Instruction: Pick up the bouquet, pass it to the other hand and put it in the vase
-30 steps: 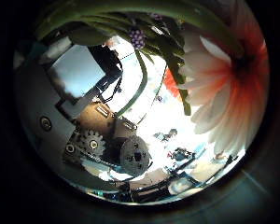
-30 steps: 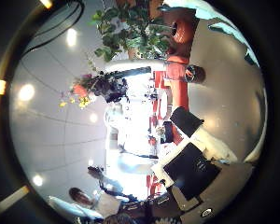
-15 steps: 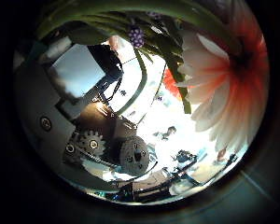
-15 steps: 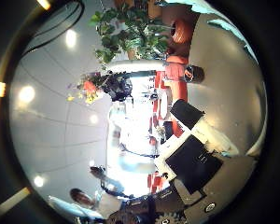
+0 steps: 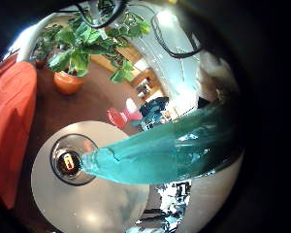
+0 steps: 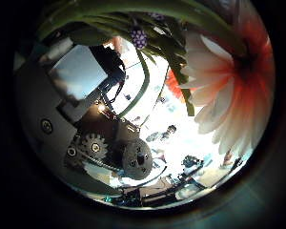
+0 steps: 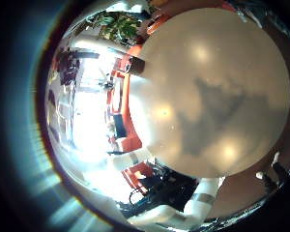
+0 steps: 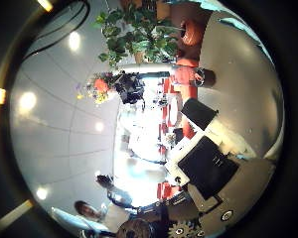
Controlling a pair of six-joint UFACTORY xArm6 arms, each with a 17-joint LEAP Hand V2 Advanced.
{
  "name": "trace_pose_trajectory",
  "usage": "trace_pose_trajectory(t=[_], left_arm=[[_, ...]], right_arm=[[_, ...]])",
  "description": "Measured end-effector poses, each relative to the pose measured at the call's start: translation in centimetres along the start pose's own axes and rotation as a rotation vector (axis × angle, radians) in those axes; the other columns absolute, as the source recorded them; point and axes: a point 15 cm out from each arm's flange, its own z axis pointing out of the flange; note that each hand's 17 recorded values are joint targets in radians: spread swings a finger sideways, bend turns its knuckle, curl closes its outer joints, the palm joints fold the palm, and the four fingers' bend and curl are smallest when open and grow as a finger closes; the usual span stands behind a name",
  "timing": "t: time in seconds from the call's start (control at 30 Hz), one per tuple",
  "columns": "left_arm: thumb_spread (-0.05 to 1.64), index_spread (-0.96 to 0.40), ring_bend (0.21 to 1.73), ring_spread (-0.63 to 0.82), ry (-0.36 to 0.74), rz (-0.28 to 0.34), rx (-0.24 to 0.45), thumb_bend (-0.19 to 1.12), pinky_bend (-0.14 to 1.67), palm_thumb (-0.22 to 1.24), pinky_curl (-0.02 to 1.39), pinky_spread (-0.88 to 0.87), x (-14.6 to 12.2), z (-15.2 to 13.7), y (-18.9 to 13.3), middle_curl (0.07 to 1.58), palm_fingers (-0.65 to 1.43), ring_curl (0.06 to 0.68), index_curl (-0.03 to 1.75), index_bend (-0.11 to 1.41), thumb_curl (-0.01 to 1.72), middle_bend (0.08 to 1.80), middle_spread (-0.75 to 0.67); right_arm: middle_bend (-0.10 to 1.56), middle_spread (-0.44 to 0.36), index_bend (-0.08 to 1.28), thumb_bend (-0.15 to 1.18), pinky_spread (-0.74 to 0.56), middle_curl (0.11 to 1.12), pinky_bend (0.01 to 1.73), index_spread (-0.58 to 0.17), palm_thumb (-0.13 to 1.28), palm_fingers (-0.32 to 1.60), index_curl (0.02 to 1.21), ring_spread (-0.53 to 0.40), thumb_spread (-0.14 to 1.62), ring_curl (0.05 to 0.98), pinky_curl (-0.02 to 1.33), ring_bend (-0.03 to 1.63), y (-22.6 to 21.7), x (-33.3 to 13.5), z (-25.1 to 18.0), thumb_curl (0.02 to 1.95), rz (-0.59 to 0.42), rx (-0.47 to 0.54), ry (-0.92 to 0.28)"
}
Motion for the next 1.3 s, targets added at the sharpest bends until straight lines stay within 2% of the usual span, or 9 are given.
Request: trace_pose_trajectory(t=[0.43, 0.63, 0.7, 0.73, 0.77, 0.8, 0.93, 1.13, 1.3], left_arm=[[1.11, -0.75, 1.51, -0.39, 0.005, -0.057, -0.011, 0.04, 1.06, 1.03, 1.10, -0.67, -3.2, 1.4, -0.4, 1.00, 1.05, 0.541, 1.40, 0.52, 0.98, 1.11, -0.53], [1.02, -0.74, 1.43, -0.41, 0.017, -0.097, -0.029, -0.06, 1.00, 0.87, 1.03, -0.68, -5.6, 2.2, -0.1, 0.98, 0.99, 0.512, 1.40, 0.42, 0.87, 1.07, -0.52], [1.01, -0.72, 1.32, -0.43, 0.026, -0.089, -0.034, -0.09, 0.90, 0.72, 0.99, -0.67, -6.5, 2.5, 0.1, 0.97, 0.75, 0.497, 1.38, 0.36, 0.80, 1.05, -0.52], [0.99, -0.70, 1.20, -0.36, 0.034, -0.079, -0.042, -0.12, 0.69, 0.57, 0.99, -0.58, -7.0, 2.7, 0.3, 0.99, 0.27, 0.517, 1.36, 0.35, 0.74, 1.04, -0.48], [0.98, -0.62, 1.07, -0.16, 0.049, -0.070, -0.056, -0.15, 0.51, 0.43, 0.98, -0.37, -7.7, 3.1, 0.8, 0.93, -0.27, 0.490, 1.31, 0.27, 0.68, 0.77, -0.32], [0.96, -0.55, 0.99, -0.01, 0.073, -0.064, -0.083, -0.15, 0.44, 0.31, 0.92, -0.24, -8.2, 3.6, 1.5, 0.85, -0.43, 0.421, 1.26, 0.15, 0.63, 0.58, -0.16], [0.90, -0.30, 0.76, 0.32, 0.179, -0.113, -0.215, -0.09, 0.27, 0.08, 0.75, 0.18, -10.5, 4.3, 4.4, 0.62, -0.45, 0.251, 1.06, 0.00, 0.51, 0.28, 0.24], [0.83, 0.02, 0.59, 0.56, 0.067, -0.211, -0.221, -0.05, 0.18, 0.01, 0.58, 0.51, -15.8, 0.4, 6.3, 0.46, -0.35, 0.175, 0.74, 0.01, 0.43, 0.15, 0.53], [0.81, 0.15, 0.52, 0.64, 0.039, -0.207, -0.140, -0.04, 0.17, 0.01, 0.49, 0.59, -13.9, -4.2, 7.6, 0.38, -0.30, 0.152, 0.54, 0.05, 0.40, 0.15, 0.60]], right_arm=[[0.37, -0.112, 0.19, -0.03, 0.38, 0.38, 0.57, -0.369, 0.78, 0.42, 0.41, -0.083, 0.96, 0.242, 0.30, 0.72, 0.0, 0.3, 0.1, 0.52, 0.002, -0.001, -0.002], [0.36, -0.106, 0.19, -0.03, 0.38, 0.38, 0.57, -0.366, 0.78, 0.43, 0.41, -0.086, 0.96, 0.234, 0.28, 0.72, 0.1, 0.3, 0.1, 0.52, 0.000, -0.002, -0.004], [0.36, -0.111, 0.19, -0.03, 0.38, 0.38, 0.56, -0.369, 0.78, 0.44, 0.41, -0.086, 0.96, 0.231, 0.27, 0.71, 0.1, 0.3, 0.1, 0.52, -0.001, -0.002, -0.004], [0.35, -0.118, 0.19, -0.03, 0.38, 0.38, 0.56, -0.368, 0.78, 0.44, 0.41, -0.086, 0.96, 0.229, 0.26, 0.71, 0.1, 0.3, 0.1, 0.52, -0.001, -0.002, -0.004], [0.36, -0.115, 0.19, -0.03, 0.38, 0.38, 0.56, -0.368, 0.78, 0.44, 0.41, -0.087, 0.96, 0.227, 0.26, 0.71, 0.1, 0.3, 0.1, 0.52, -0.002, -0.001, -0.004], [0.36, -0.115, 0.19, -0.03, 0.38, 0.38, 0.56, -0.370, 0.78, 0.45, 0.41, -0.087, 0.96, 0.225, 0.26, 0.70, 0.1, 0.4, 0.0, 0.52, -0.001, 0.000, -0.005], [0.35, -0.112, 0.21, -0.03, 0.38, 0.38, 0.55, -0.373, 0.78, 0.47, 0.42, -0.090, 0.96, 0.218, 0.24, 0.69, 0.3, 0.2, 0.1, 0.52, -0.003, -0.005, -0.008], [0.33, -0.169, 0.25, -0.03, 0.38, 0.38, 0.52, -0.380, 0.78, 0.51, 0.44, -0.106, 0.96, 0.208, 0.21, 0.68, 0.5, 0.2, -0.3, 0.52, -0.020, -0.001, -0.004], [0.33, -0.205, 0.27, -0.03, 0.38, 0.38, 0.51, -0.389, 0.78, 0.53, 0.45, -0.121, 0.96, 0.203, 0.19, 0.67, 1.0, 0.1, -0.3, 0.52, -0.031, -0.015, 0.007]])
